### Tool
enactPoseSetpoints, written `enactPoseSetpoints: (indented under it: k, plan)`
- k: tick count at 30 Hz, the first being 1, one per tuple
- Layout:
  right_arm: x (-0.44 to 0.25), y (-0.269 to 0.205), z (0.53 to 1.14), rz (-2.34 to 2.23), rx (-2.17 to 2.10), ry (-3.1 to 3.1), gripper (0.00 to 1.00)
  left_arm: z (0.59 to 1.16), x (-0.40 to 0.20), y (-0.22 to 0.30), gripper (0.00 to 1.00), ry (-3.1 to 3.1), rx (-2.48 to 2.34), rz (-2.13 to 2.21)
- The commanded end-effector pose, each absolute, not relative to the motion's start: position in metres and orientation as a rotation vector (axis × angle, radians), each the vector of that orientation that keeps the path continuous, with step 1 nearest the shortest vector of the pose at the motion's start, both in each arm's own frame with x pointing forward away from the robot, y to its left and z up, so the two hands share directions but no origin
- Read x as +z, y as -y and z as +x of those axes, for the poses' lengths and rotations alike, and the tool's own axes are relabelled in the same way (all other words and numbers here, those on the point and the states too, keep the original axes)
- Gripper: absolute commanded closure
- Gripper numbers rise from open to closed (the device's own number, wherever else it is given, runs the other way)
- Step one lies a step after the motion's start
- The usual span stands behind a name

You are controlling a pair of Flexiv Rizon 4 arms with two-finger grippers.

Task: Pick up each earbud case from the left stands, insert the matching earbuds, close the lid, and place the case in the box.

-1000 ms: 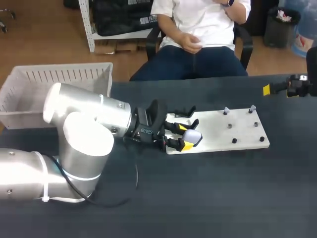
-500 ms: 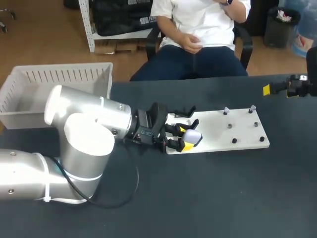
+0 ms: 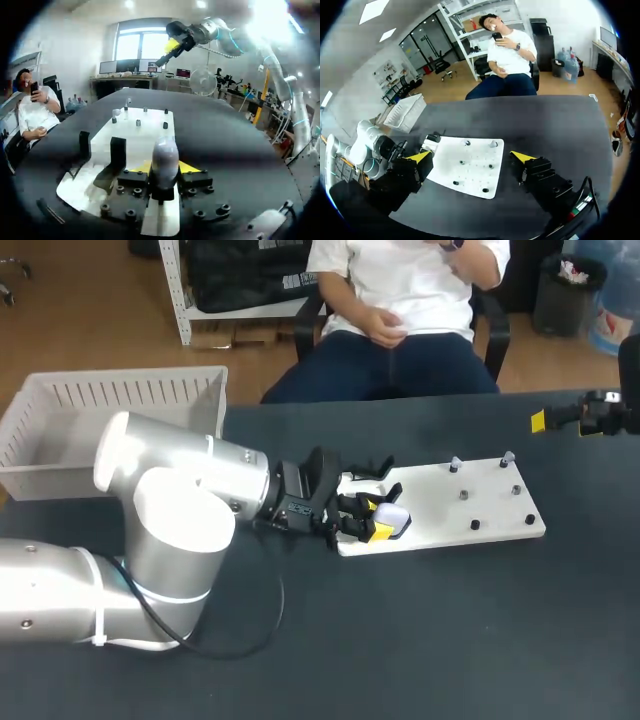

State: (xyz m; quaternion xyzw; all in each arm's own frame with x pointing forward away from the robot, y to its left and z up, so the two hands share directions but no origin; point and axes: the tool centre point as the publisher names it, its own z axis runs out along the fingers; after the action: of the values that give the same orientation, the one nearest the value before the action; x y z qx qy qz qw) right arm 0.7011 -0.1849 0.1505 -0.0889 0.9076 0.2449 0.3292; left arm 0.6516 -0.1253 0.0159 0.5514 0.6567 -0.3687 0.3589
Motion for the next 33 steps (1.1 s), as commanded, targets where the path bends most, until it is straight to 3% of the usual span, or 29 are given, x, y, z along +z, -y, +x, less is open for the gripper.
enactPoseSetpoints:
  k: [1, 33]
  plan:
    - [0.15, 0.185, 0.701, -0.233, 0.64, -2.374, 0.0, 0.652, 0.013, 0.125, 1.0, -1.691, -0.952, 1.427]
    - [0.15, 0.185, 0.701, -0.233, 0.64, -2.374, 0.0, 0.654, 0.022, 0.114, 1.0, -1.679, -0.91, 1.416]
